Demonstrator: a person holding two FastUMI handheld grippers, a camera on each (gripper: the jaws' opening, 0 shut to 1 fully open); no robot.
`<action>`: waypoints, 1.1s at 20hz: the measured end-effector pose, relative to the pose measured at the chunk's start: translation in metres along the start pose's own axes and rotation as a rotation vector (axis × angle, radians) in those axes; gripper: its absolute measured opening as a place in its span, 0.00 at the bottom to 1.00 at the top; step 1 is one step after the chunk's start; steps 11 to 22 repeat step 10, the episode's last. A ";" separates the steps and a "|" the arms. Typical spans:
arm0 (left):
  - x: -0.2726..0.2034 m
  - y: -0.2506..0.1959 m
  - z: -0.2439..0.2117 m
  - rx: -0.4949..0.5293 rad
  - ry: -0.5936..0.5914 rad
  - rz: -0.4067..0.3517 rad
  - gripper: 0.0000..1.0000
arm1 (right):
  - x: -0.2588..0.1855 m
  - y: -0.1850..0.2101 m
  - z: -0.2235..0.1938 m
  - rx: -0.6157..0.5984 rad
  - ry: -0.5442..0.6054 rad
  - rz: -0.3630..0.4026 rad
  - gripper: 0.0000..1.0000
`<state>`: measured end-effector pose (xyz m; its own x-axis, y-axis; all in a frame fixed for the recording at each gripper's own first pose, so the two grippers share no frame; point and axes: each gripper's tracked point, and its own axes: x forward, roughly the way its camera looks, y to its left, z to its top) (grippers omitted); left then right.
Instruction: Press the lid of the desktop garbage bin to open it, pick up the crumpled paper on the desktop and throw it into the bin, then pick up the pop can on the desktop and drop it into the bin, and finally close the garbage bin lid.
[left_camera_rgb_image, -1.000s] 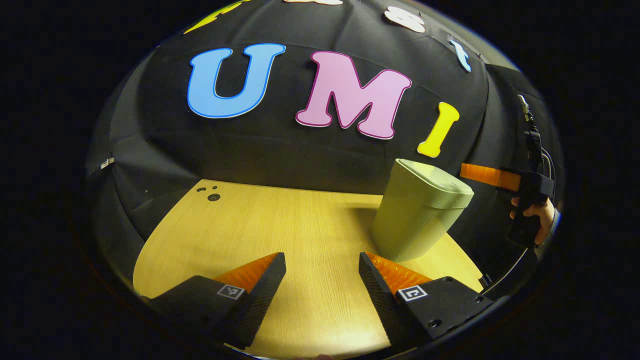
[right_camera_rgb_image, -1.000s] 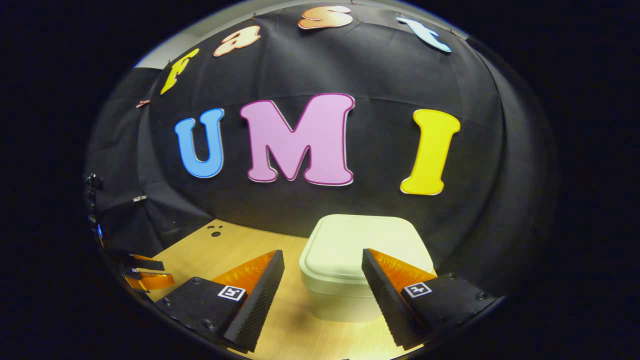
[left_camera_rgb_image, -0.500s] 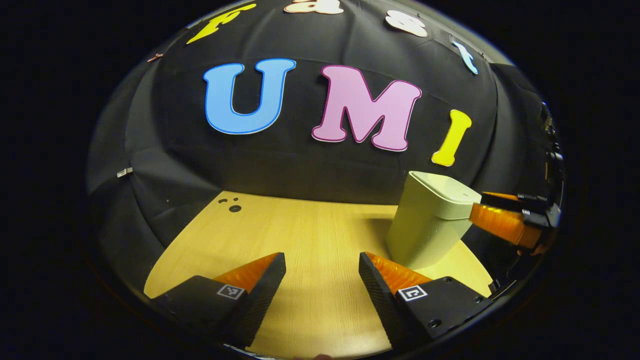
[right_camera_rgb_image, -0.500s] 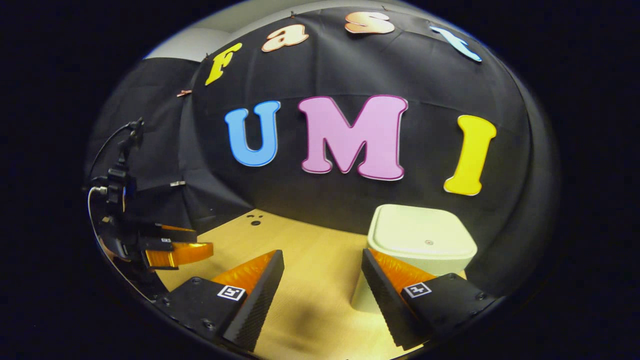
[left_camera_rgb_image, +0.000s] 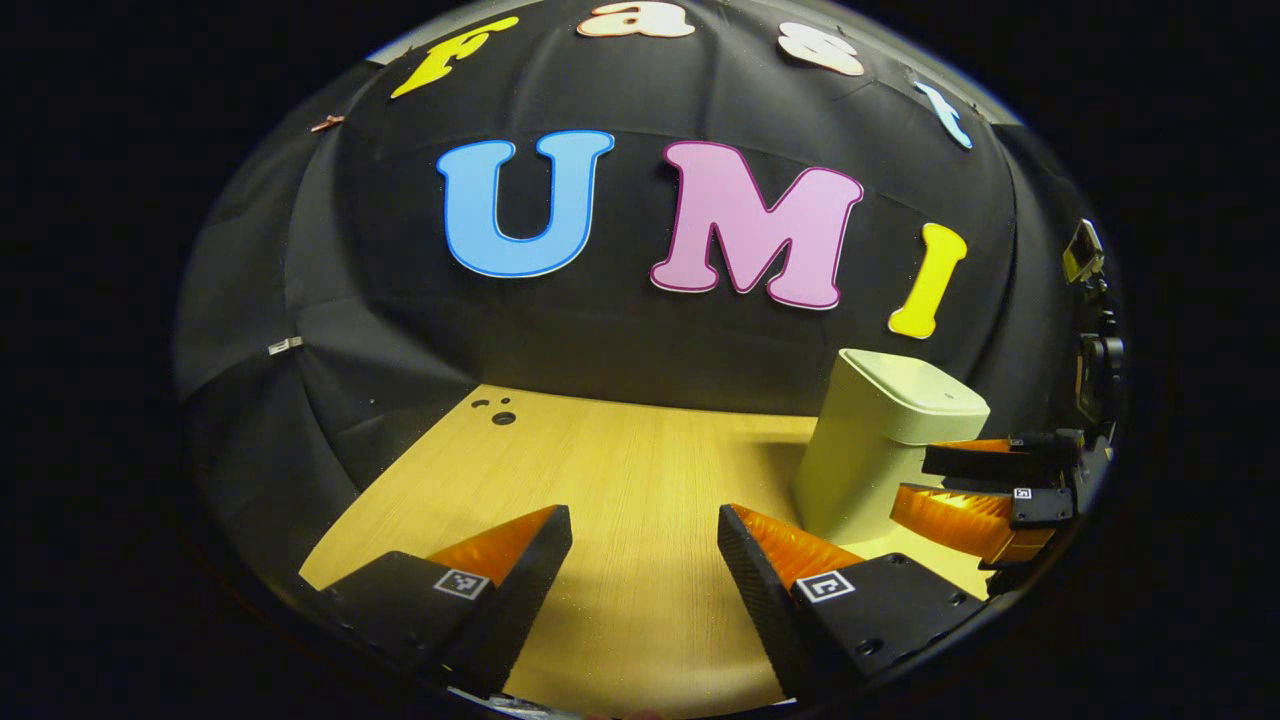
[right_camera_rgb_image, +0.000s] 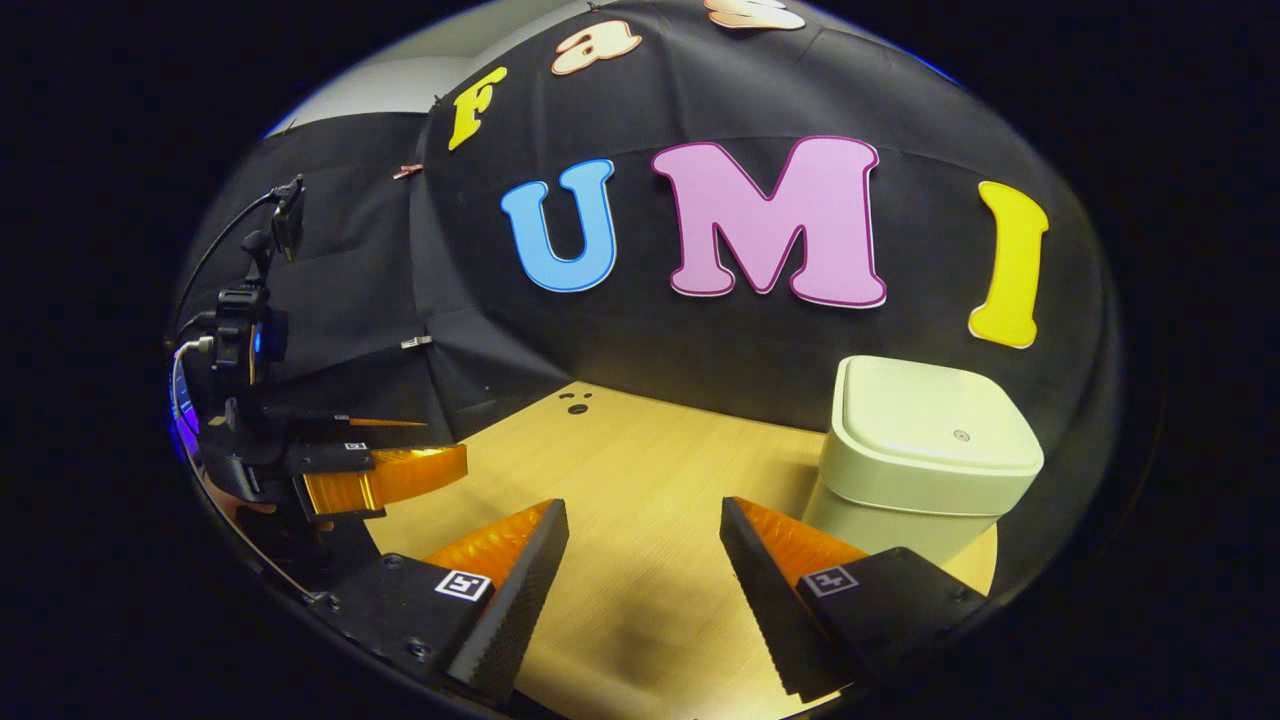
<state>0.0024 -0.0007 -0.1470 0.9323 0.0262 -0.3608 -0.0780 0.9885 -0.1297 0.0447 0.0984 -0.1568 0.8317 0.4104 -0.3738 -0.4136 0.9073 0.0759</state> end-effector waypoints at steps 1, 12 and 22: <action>-0.002 0.000 -0.002 -0.009 -0.001 0.007 0.95 | 0.001 -0.001 0.000 -0.004 -0.002 0.006 0.96; -0.010 -0.007 -0.007 -0.028 0.000 0.039 0.95 | -0.008 -0.009 -0.009 -0.006 0.005 0.017 0.98; -0.010 -0.007 -0.007 -0.028 0.000 0.039 0.95 | -0.008 -0.009 -0.009 -0.006 0.005 0.017 0.98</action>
